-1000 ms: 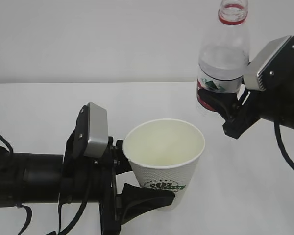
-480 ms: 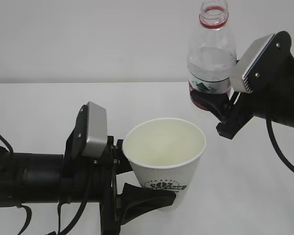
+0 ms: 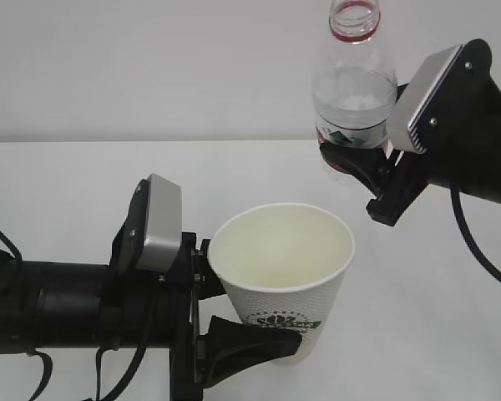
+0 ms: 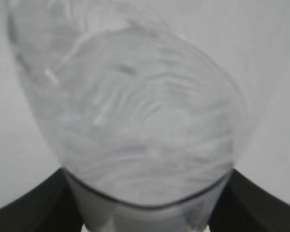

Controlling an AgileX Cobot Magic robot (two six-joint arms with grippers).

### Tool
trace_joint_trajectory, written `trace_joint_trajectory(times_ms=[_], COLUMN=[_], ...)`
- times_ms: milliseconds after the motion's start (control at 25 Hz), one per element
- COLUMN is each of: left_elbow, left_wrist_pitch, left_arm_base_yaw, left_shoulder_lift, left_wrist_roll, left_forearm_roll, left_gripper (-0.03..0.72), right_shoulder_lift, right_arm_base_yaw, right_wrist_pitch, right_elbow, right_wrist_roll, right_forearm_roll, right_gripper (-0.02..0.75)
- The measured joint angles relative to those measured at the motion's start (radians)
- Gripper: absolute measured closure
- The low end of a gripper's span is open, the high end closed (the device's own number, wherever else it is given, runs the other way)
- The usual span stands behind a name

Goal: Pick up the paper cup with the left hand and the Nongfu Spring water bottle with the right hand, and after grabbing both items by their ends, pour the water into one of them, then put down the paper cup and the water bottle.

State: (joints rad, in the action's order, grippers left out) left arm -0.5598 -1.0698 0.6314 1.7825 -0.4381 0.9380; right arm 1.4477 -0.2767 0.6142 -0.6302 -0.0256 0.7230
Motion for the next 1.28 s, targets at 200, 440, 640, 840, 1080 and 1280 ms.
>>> trace_joint_trajectory(times_ms=[200, 440, 640, 840, 1080, 1280], left_elbow=[0.000, 0.000, 0.000, 0.000, 0.000, 0.000], left_wrist_pitch=[-0.004, -0.019, -0.025, -0.027, -0.029, -0.030], left_arm_base_yaw=[0.000, 0.000, 0.000, 0.000, 0.002, 0.002], left_shoulder_lift=[0.000, 0.000, 0.000, 0.000, 0.000, 0.000], left_wrist_roll=[0.000, 0.000, 0.000, 0.000, 0.000, 0.000], left_forearm_roll=[0.009, 0.015, 0.018, 0.019, 0.022, 0.022], left_gripper=[0.202, 0.202, 0.202, 0.202, 0.202, 0.203], right_shoulder_lift=[0.000, 0.000, 0.000, 0.008, 0.035, 0.035], right_arm_base_yaw=[0.000, 0.000, -0.002, -0.039, -0.048, -0.048], right_wrist_pitch=[0.002, 0.007, 0.007, 0.007, -0.001, -0.003], right_elbow=[-0.002, -0.002, -0.019, -0.071, -0.077, -0.077], right_wrist_roll=[-0.048, -0.092, -0.106, -0.111, -0.149, -0.207], right_forearm_roll=[0.011, 0.011, 0.013, 0.014, 0.023, 0.023], right_gripper=[0.243, 0.243, 0.243, 0.243, 0.243, 0.243])
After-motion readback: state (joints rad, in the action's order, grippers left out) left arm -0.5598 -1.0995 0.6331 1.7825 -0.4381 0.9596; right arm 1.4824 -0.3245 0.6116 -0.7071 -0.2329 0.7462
